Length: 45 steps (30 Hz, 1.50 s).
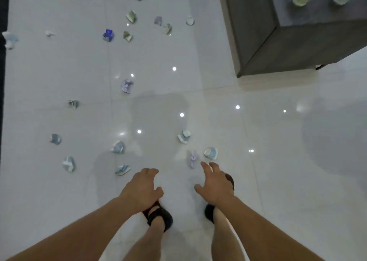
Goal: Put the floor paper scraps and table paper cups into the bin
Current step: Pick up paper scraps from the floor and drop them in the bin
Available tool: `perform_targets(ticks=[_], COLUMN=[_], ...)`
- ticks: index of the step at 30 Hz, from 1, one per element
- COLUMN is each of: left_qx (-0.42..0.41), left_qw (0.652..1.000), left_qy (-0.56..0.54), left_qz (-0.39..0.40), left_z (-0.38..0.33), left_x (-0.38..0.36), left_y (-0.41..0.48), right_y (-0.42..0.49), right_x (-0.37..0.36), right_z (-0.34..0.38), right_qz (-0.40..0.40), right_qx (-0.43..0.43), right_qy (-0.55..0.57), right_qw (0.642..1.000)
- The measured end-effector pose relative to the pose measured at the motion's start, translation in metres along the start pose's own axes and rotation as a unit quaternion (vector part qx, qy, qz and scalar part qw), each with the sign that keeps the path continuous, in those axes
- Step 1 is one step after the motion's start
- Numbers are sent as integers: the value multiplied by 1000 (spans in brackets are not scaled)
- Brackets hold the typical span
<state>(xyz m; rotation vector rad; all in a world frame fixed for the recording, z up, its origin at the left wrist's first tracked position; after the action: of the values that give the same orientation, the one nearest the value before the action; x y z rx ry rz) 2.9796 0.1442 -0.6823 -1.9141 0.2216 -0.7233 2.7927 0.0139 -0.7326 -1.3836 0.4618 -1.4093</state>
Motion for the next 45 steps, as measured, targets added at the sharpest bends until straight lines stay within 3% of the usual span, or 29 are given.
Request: perform_targets(ticks=[8,14,23,29,32,36,42,45], left_qx=[17,20,44,-8,-40,-28,-34,-52], left_qw=[999,997,986,955,934,940,970,969], left_qy=[-32,-73,-158,-289,-349,-340,-240,-241], left_qz=[7,8,27,67,72,22,-27,-10], left_z=[17,48,69,37,22,21,49,62], left_x=[-85,-146,-164,-139,-128,-126,-160,-177], left_y=[242,323,328,317,315,321,327,329], right_y=[251,345,336,276,260,274,346,362], right_x=[-86,-146,-175,-143,-128,-113,-102,-117], right_z=[-65,-98,-99,-75,-78,-111,-192,-199], right_qz=[7,-7,-47,-145,-142,-85,-99,-102], right_qx=[58,57,81,284,309,300,57,47], right_qy=[-91,-109,108,210,227,110,-133,-136], right_qw=[994,992,990,924,912,944,985,984])
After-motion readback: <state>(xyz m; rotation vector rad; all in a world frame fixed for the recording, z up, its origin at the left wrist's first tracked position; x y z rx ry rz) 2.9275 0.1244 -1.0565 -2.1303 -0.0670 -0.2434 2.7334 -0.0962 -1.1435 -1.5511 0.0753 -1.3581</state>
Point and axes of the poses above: each hand's wrist, its own y-axis towards the middle knuckle, its own x-axis out of the back of the hand, z = x × y, the point moved 1 cm from there along y, towards the middle knuckle, and after that the axes turned 8 degrees about z, right-handed, at the moved point
